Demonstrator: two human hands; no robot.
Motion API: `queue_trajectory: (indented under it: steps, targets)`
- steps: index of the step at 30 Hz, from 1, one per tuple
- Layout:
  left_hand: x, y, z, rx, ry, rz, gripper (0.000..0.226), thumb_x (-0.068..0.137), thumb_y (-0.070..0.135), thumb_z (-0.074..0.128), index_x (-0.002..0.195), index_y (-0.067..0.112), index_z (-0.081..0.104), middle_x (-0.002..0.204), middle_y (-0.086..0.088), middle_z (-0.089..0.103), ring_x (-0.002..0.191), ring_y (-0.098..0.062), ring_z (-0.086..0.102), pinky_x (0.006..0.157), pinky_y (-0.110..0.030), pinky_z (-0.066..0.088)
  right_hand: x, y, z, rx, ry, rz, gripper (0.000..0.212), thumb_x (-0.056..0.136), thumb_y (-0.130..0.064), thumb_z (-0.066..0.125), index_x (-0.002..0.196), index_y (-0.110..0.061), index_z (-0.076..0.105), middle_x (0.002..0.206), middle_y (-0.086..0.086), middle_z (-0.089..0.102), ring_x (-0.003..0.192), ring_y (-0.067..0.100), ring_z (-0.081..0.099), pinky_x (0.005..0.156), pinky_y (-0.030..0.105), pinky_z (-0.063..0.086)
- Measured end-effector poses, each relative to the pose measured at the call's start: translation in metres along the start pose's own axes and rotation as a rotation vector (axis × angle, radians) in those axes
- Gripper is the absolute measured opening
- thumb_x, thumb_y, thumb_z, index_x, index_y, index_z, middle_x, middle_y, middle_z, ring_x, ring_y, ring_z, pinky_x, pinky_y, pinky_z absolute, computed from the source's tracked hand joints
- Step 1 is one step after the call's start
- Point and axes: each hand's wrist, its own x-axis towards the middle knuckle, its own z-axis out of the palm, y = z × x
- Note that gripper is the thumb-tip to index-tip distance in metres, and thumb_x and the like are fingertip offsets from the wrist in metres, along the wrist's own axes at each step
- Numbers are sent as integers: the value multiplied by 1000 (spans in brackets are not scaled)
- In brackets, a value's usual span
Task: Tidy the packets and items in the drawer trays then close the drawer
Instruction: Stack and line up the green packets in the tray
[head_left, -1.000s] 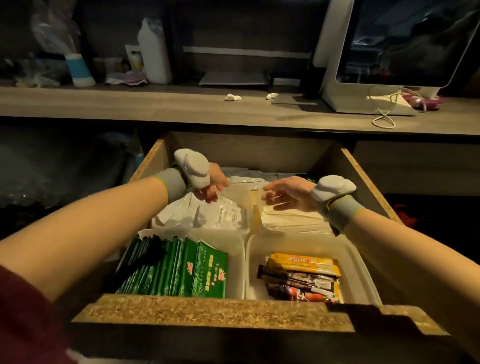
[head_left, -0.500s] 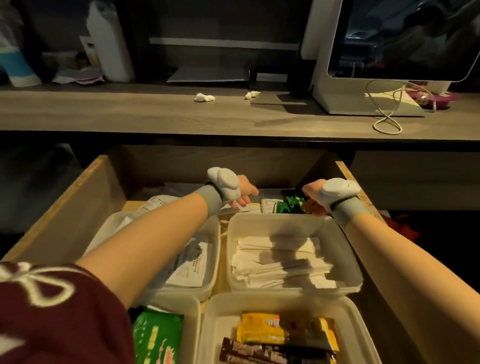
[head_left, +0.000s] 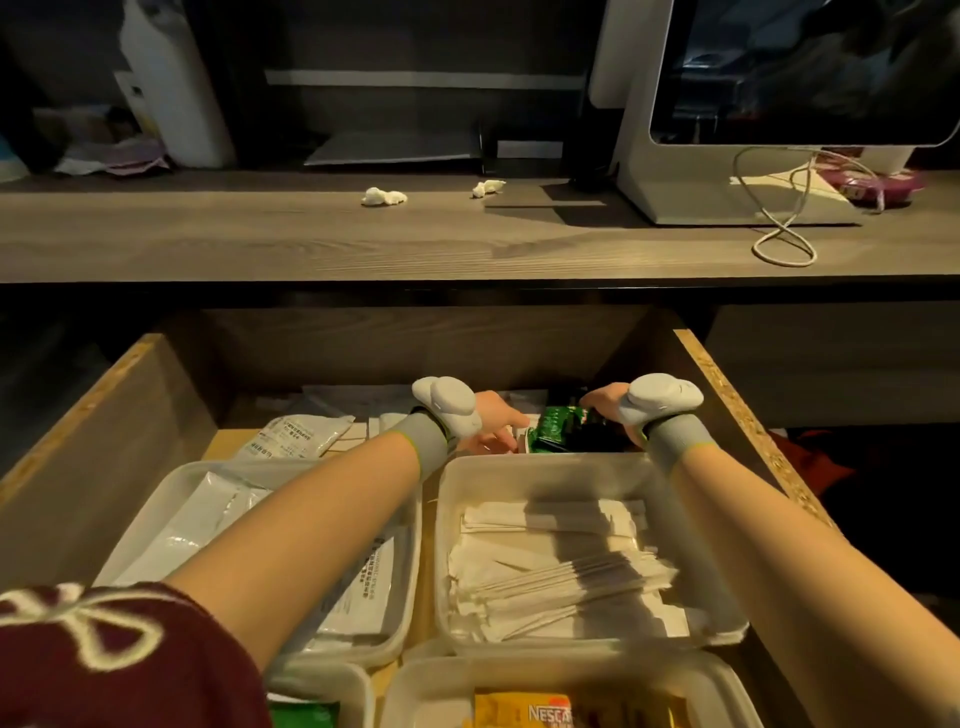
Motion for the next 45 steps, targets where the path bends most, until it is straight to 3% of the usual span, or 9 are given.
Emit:
queue_trajectory:
  steps: [11, 14, 16, 19, 32, 37, 40, 42, 45]
  targets:
    - [3, -5, 7, 42, -75, -110, 12, 90, 12, 60, 81, 4, 57, 59, -3, 39, 51, -11, 31, 56, -23, 32, 21, 12, 6, -34, -18, 95, 81, 79, -33, 72, 144, -5, 31, 149, 11, 37, 138, 26, 35, 112, 31, 31]
    - [4, -4, 4, 54, -23, -58, 44, 87, 13, 63, 123, -9, 52, 67, -13, 48, 58, -21, 47, 64, -30, 39, 24, 10, 12, 11, 117, 101, 99, 64, -35, 83, 143, -6, 31, 142, 14, 45, 130, 30, 44, 108, 39, 38]
    - [2, -2, -2, 22, 18, -23, 53, 86, 15, 65, 132, -6, 47, 104, -24, 61, 100, -37, 62, 77, -32, 46, 25, 6, 12, 94, 162, 89, 96, 62, -32, 85, 140, -5, 36, 138, 16, 49, 126, 32, 48, 105, 40, 42]
    - [-7, 0, -11, -65, 56, 24, 54, 87, 13, 64, 137, 5, 45, 142, -17, 47, 136, -36, 38, 87, -36, 47, 22, -1, 8, 189, 121, 61, 100, 63, -31, 84, 142, -2, 30, 143, 18, 43, 130, 35, 44, 108, 45, 38]
    - [-107, 23, -30, -290, 223, 207, 52, 85, -8, 58, 132, 10, 48, 104, -10, 52, 101, -24, 49, 58, -31, 48, -66, -48, -1, 671, 154, -97, 66, 75, -4, 75, 134, -7, 46, 133, 16, 55, 106, 25, 59, 85, 30, 50]
    - [-156, 9, -40, -349, 307, 237, 51, 83, -10, 60, 130, 8, 49, 127, -17, 54, 109, -28, 54, 78, -40, 52, -132, -57, 1, 785, 111, -97, 59, 83, -1, 66, 136, -4, 41, 133, 19, 54, 119, 30, 54, 97, 41, 47]
    - [-177, -4, -43, -374, 392, 240, 60, 81, -9, 64, 135, 5, 44, 136, -20, 51, 125, -35, 50, 100, -49, 46, -166, -59, 10, 893, -63, 13, 6, 92, -7, 55, 96, -4, 56, 130, 14, 57, 122, 25, 52, 89, 32, 46]
    - [-198, -20, -41, -393, 434, 216, 66, 79, -9, 66, 138, 4, 41, 137, -22, 50, 126, -37, 49, 104, -51, 43, -192, -56, 24, 968, -186, 50, 20, 96, -10, 48, 76, -7, 52, 126, 4, 61, 123, 17, 50, 102, 30, 40]
    - [-226, -44, -33, -364, 372, 204, 57, 81, -4, 63, 135, -3, 43, 137, -26, 49, 126, -40, 49, 103, -46, 45, -219, -51, 46, 1084, -252, 120, 12, 97, -11, 44, 98, -9, 57, 113, -3, 62, 123, 18, 52, 105, 33, 39]
